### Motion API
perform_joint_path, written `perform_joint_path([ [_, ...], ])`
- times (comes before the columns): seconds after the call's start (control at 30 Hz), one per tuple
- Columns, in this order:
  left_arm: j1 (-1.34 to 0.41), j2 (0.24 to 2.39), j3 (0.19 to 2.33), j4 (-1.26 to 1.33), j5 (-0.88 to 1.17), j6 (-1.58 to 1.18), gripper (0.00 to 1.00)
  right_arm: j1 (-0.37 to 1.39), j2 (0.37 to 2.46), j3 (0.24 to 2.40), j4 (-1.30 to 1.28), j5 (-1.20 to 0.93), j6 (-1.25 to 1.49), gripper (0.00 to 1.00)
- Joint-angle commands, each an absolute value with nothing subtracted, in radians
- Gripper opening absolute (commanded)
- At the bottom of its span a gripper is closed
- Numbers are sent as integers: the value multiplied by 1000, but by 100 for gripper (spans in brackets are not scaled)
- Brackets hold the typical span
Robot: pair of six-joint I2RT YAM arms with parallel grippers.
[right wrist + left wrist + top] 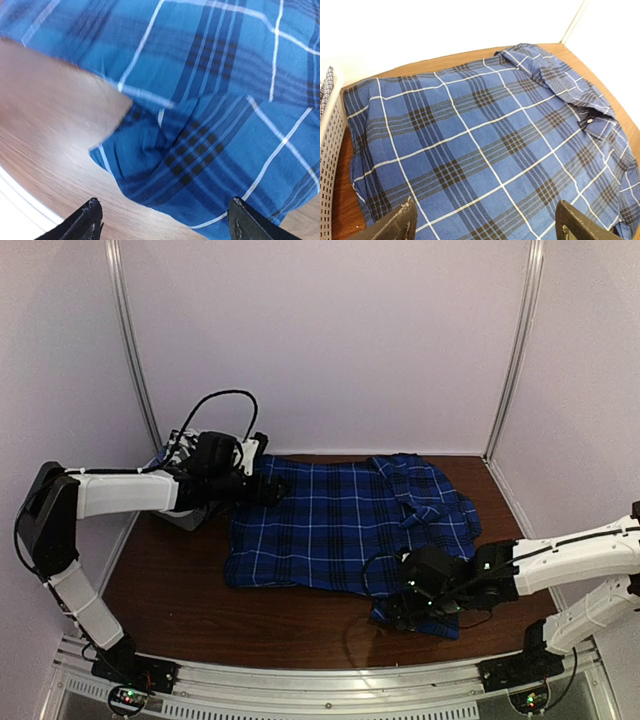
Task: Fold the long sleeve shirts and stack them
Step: Pick up the crumpled shirt from the center of the board.
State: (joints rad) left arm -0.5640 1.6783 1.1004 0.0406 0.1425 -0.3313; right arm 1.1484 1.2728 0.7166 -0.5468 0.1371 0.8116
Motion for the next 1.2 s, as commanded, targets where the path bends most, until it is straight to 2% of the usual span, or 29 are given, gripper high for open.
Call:
perform_joint_path([
  [0.0, -566, 1642, 1040, 66, 164, -357, 98, 1253, 1408, 791, -696, 248, 834, 87],
  [0.17, -571, 1585, 984, 78, 193, -361, 98, 1266, 1498, 844, -731, 289, 758, 86],
  [0.27, -591, 1541, 935, 106, 197, -344, 98, 1264, 1546, 897, -762, 328, 707, 79],
  [0.53, -630, 1410, 780, 305, 284, -278, 98, 1247, 1637, 948, -825, 375, 600, 32],
  [0.67, -652, 1348, 693, 468, 336, -252, 98, 1233, 1577, 952, -835, 350, 572, 12],
  [0.77, -674, 1330, 648, 557, 378, -209, 97, 1212, 1487, 953, -832, 312, 542, 0],
  [1.0, -752, 1407, 635, 628, 512, -65, 92, 982, 1245, 959, -768, 121, 395, 0],
  [1.17, -849, 1510, 672, 667, 549, -10, 90, 802, 1192, 973, -721, -70, 297, 0],
])
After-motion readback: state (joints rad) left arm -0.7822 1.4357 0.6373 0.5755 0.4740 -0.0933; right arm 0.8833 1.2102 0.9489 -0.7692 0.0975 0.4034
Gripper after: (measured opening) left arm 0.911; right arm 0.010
